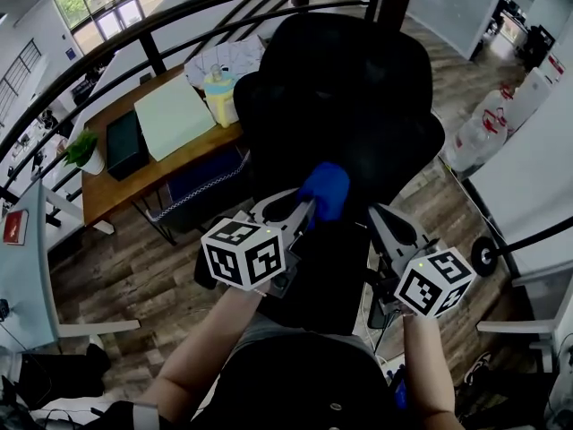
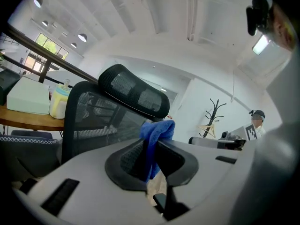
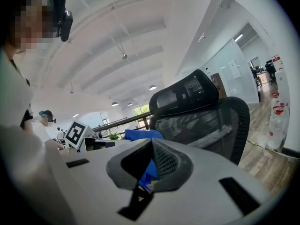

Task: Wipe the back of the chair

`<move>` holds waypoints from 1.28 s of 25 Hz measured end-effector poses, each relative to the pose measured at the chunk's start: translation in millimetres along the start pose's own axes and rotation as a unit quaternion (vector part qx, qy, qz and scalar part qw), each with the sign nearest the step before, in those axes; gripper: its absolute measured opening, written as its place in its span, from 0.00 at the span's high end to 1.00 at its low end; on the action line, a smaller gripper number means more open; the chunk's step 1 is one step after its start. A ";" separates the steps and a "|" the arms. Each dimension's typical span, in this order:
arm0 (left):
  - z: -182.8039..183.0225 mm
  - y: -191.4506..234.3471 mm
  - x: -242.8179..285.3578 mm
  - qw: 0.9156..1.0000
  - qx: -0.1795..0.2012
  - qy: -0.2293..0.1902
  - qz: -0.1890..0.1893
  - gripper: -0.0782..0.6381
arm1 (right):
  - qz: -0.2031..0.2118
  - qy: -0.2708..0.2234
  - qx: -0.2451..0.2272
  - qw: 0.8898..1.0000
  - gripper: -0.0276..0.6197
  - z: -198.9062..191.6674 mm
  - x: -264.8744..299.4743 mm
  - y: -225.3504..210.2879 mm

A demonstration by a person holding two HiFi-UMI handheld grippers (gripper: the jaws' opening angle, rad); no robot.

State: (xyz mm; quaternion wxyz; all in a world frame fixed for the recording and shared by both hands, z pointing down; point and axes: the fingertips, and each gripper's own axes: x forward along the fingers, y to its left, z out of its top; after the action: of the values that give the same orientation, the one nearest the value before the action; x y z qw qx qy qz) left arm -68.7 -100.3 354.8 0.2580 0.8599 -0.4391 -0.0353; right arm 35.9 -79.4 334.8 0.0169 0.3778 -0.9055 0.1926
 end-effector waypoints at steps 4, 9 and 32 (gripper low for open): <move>-0.7 1.4 1.1 1.000 0.006 -0.002 0.003 0.81 | 0.000 0.006 0.002 1.000 0.91 -4.4 1.1 -1.9; -2.6 -1.6 3.4 1.000 0.010 0.002 0.000 0.81 | -0.004 -0.003 -0.005 1.000 0.92 -3.1 -2.3 -2.6; -30.9 -5.5 3.1 1.000 -0.013 0.025 -0.001 0.81 | -0.015 0.009 0.018 1.000 0.92 -30.1 -8.3 -7.8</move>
State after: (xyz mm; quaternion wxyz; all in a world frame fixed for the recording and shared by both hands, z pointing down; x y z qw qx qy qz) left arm -53.9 -87.4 379.4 0.2802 0.8574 -0.4312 -0.0201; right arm 43.8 -67.9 363.8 0.0213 0.3899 -0.8958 0.2124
